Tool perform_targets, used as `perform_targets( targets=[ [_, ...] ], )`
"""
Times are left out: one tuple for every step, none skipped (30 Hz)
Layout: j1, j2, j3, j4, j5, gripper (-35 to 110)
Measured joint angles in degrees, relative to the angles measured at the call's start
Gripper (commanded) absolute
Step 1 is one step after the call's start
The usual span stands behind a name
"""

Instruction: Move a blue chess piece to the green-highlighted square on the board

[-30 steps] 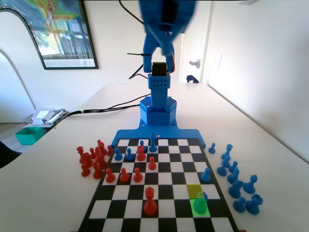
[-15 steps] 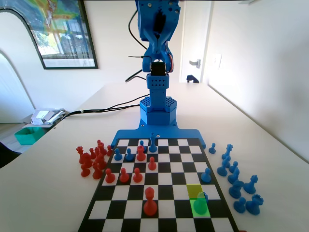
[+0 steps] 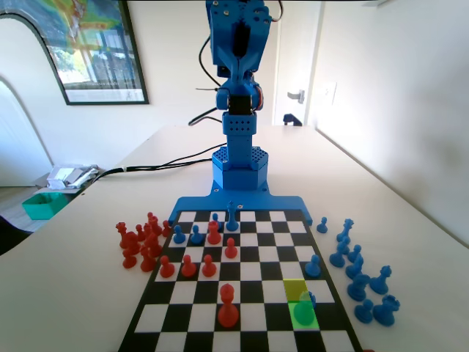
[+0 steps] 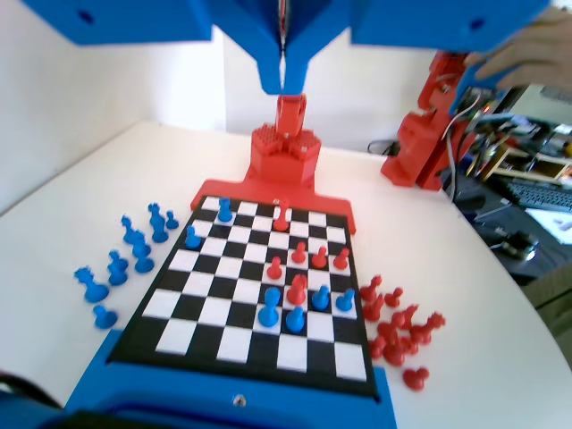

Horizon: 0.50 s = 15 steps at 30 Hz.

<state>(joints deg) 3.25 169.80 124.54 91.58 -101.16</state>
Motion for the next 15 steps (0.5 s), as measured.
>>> perform_targets(
  targets=[
    [0.0, 0.8, 0.0, -0.3, 0.0, 1],
    [0.0, 1.3, 0.0, -0.4, 0.0, 1],
    [0.0, 1.8, 0.0, -0.4, 0.0, 1],
    [-0.3, 2.4, 0.0, -0.4, 0.0, 1],
    [-0.6, 3.1, 0.0, -0.4, 0.0, 1],
    [-0.9, 3.9, 0.0, -0.4, 0.0, 1],
    [-0.9, 4.4, 0.0, -0.4, 0.0, 1],
    [-1.1, 4.8, 0.0, -0.4, 0.0, 1],
    [-1.1, 4.9, 0.0, -0.4, 0.0, 1],
    [-1.1, 5.0, 0.0, -0.4, 0.0, 1],
    [-1.3, 5.1, 0.0, -0.4, 0.0, 1],
    [-1.7, 5.1, 0.0, -0.4, 0.0, 1],
    [-1.8, 5.1, 0.0, -0.4, 0.0, 1],
    [-1.9, 5.1, 0.0, -0.4, 0.0, 1],
    [-1.9, 5.1, 0.0, -0.4, 0.0, 1]
  ],
)
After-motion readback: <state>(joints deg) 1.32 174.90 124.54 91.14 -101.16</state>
